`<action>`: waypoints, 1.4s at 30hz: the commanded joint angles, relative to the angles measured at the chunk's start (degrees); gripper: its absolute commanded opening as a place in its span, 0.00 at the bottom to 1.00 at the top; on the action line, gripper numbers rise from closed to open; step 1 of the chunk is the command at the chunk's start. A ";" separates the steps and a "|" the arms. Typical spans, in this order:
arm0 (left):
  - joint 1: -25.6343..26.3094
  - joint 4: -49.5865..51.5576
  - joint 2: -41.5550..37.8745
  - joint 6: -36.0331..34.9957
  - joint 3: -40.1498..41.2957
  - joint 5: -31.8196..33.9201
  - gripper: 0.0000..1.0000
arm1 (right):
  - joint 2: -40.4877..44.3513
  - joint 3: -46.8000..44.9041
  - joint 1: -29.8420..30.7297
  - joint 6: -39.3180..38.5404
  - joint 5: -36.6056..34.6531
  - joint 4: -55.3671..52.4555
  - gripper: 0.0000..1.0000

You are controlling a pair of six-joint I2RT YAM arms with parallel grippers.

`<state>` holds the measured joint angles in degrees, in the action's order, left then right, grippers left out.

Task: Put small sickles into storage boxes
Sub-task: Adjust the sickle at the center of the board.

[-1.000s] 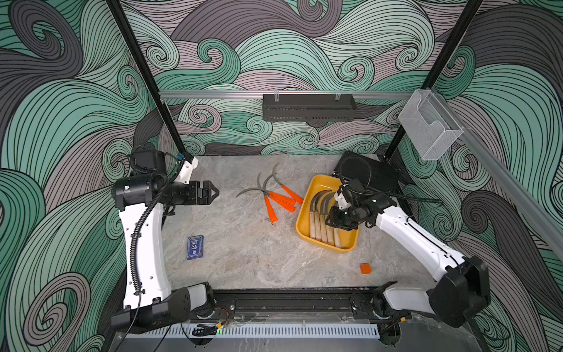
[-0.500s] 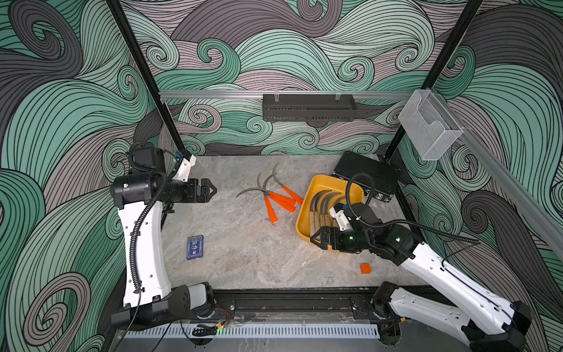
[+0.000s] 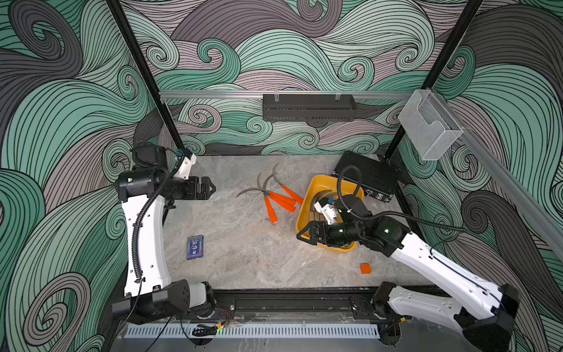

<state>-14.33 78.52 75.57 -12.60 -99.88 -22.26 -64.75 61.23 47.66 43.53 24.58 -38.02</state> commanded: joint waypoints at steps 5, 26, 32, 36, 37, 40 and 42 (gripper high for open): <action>0.02 -1.07 -1.59 1.48 3.61 3.63 0.99 | -7.16 8.42 3.89 -7.55 -1.14 -4.47 0.89; -7.00 4.85 -0.70 3.96 -2.70 -7.04 0.96 | -19.66 24.59 4.01 -20.57 -17.64 -21.56 0.76; -7.38 8.27 0.07 2.77 -6.85 -15.11 0.95 | -20.06 27.94 -0.55 -22.72 -16.71 -23.87 0.76; -7.44 10.15 -0.52 -0.12 -9.72 -18.61 0.95 | -20.81 29.99 -2.84 -23.98 -16.20 -24.84 0.77; -7.46 10.57 -0.56 -0.52 -10.29 -18.17 0.95 | -21.06 30.48 -3.21 -24.31 -15.99 -25.17 0.77; -7.40 12.23 -0.47 -1.44 -12.12 -16.56 0.95 | -21.86 32.59 -4.44 -25.22 -15.69 -26.58 0.76; -7.42 12.86 -0.68 -1.25 -12.35 -15.48 0.96 | -22.66 34.07 -5.07 -26.05 -15.18 -27.47 0.75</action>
<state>-21.30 87.59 75.48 -12.34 -110.67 -37.32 -86.28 92.92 43.40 19.66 9.04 -62.67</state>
